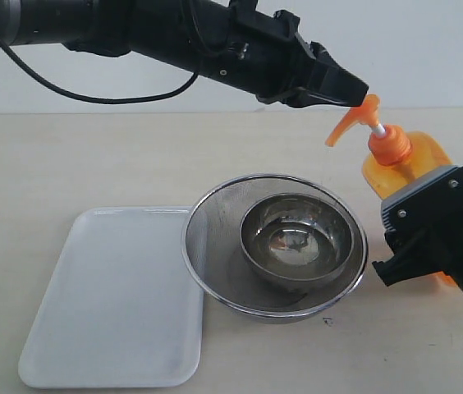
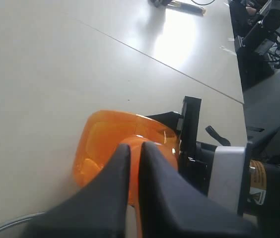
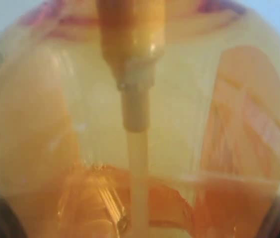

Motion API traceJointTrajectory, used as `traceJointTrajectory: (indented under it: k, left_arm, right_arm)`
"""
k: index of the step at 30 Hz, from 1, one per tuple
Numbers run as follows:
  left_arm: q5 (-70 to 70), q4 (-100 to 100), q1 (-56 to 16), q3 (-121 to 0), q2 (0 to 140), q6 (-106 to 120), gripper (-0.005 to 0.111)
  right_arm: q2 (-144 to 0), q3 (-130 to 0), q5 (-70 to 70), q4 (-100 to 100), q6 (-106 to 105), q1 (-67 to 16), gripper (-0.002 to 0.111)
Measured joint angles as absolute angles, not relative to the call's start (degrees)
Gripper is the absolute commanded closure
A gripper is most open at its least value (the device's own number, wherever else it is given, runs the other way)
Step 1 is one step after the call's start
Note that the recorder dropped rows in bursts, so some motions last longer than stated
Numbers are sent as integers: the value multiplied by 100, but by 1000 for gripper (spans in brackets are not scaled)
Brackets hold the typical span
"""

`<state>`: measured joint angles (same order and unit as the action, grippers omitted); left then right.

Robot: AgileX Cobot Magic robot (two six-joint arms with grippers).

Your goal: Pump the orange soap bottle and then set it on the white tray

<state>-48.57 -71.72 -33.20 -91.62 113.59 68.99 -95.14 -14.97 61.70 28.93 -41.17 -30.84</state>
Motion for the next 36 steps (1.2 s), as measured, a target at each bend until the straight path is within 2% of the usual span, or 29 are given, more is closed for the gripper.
traceJointTrajectory:
  k: [28,36]
  left_arm:
    - [-4745,-7237,-3328,-9162,11359,6899,102]
    - [-4705,-6688,-3303,-9074,10929,6833,102]
  right_arm:
    - [-9514,-1497,6160,2905,-4075,-3084,108]
    - [-9514,-1497,6198,2725,-3777,-3118,108]
